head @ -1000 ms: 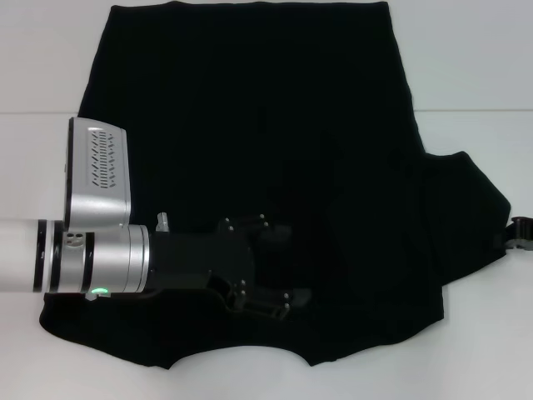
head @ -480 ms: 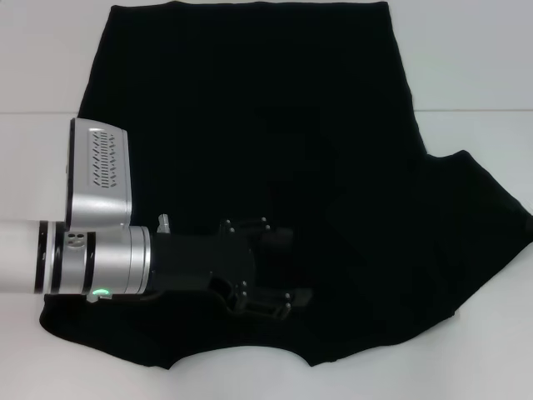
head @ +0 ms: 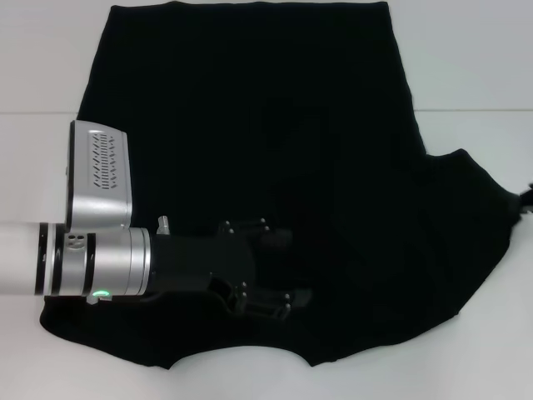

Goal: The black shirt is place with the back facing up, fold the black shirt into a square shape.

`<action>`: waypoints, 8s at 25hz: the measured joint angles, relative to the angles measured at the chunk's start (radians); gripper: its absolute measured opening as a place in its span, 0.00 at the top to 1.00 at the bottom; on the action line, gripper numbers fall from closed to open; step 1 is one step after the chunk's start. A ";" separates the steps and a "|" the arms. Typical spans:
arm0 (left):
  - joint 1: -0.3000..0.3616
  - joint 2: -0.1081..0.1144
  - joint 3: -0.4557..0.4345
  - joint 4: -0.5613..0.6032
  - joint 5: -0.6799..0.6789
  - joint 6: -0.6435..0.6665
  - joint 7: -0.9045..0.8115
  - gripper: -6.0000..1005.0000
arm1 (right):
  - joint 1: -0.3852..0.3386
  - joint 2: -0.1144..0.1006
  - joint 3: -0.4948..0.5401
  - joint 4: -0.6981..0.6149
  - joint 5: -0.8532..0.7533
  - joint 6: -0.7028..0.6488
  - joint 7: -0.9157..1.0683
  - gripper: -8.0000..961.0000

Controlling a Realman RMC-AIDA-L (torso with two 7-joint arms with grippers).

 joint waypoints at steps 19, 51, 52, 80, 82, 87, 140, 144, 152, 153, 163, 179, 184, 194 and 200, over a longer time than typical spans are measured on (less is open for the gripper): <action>0.007 0.004 -0.057 0.003 -0.001 -0.006 -0.019 0.10 | 0.246 0.101 -0.276 0.002 0.015 -0.048 -0.014 0.91; 0.217 0.041 -0.518 0.284 0.344 0.086 -0.335 0.10 | 0.083 0.141 -0.173 0.100 0.534 -0.106 -0.626 0.08; 0.220 0.041 -0.523 0.284 0.361 0.070 -0.333 0.10 | 0.088 0.143 -0.176 0.101 0.534 -0.104 -0.625 0.08; 0.213 0.036 -0.519 0.277 0.442 0.007 -0.351 0.52 | 0.105 0.137 -0.179 0.117 0.535 -0.113 -0.619 0.08; 0.213 0.036 -0.519 0.277 0.442 0.007 -0.351 0.60 | 0.103 0.134 -0.184 0.118 0.534 -0.119 -0.619 0.08; 0.213 0.035 -0.520 0.280 0.442 0.007 -0.351 0.80 | 0.085 0.122 -0.202 0.112 0.532 -0.121 -0.599 0.08; 0.184 0.030 -0.520 0.275 0.412 0.041 -0.370 0.97 | -0.125 0.009 -0.121 0.089 0.244 -0.269 -0.302 0.08; 0.184 0.032 -0.520 0.275 0.412 0.040 -0.370 0.97 | -0.118 0.013 -0.122 0.088 0.244 -0.269 -0.301 0.08; 0.184 0.035 -0.520 0.275 0.412 0.037 -0.370 0.97 | -0.104 0.023 -0.103 0.083 0.211 -0.270 -0.291 0.08; 0.184 0.035 -0.520 0.275 0.412 0.037 -0.370 0.97 | -0.104 0.023 -0.098 0.083 0.211 -0.270 -0.291 0.08; 0.184 0.035 -0.520 0.275 0.409 0.036 -0.370 0.97 | -0.113 0.012 -0.083 0.086 0.206 -0.247 -0.290 0.08; 0.180 0.038 -0.520 0.275 0.405 0.029 -0.370 0.97 | -0.073 0.038 -0.087 0.089 0.171 -0.261 -0.281 0.10; 0.180 0.037 -0.520 0.272 0.405 0.021 -0.369 0.97 | -0.060 0.045 -0.088 0.089 0.170 -0.270 -0.276 0.12; 0.182 0.035 -0.520 0.271 0.405 0.019 -0.368 0.97 | -0.050 0.050 -0.110 0.085 0.167 -0.275 -0.283 0.21; 0.181 0.035 -0.520 0.272 0.405 0.019 -0.368 0.97 | -0.047 0.056 -0.127 0.080 0.167 -0.270 -0.278 0.33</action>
